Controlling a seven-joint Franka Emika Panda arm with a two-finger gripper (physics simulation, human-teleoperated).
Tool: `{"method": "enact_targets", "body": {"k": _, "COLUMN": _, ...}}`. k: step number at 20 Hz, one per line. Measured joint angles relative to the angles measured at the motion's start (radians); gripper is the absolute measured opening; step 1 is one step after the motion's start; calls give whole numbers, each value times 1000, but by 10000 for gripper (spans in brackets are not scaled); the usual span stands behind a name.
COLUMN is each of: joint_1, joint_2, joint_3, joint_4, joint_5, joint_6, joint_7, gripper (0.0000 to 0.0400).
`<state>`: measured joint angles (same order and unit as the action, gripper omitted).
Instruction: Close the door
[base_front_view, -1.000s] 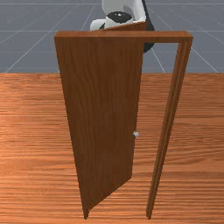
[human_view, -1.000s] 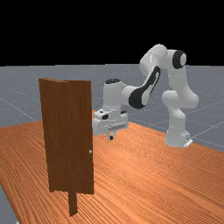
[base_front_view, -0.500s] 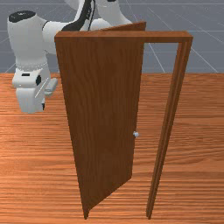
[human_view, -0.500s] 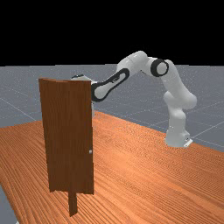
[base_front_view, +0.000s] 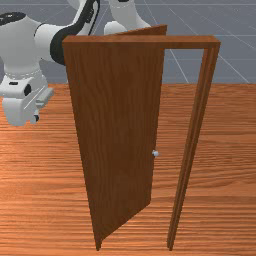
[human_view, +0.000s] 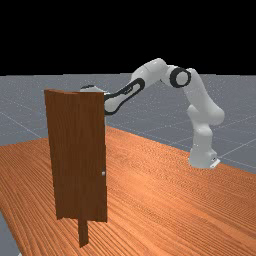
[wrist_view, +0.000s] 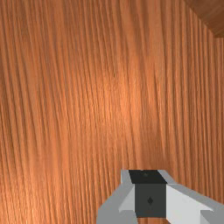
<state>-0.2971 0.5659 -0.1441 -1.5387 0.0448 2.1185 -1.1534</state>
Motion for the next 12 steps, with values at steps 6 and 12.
{"method": "enact_targets", "body": {"k": 6, "joint_1": 8, "joint_2": -2, "joint_3": -1, "joint_4": 7, "joint_5": -7, "joint_6": -23, "joint_7": 11, "gripper": 0}}
{"method": "enact_targets", "body": {"k": 12, "joint_1": 10, "joint_2": -12, "joint_3": 0, "joint_4": -4, "joint_5": -5, "joint_6": -12, "joint_7": 11, "gripper": 0}}
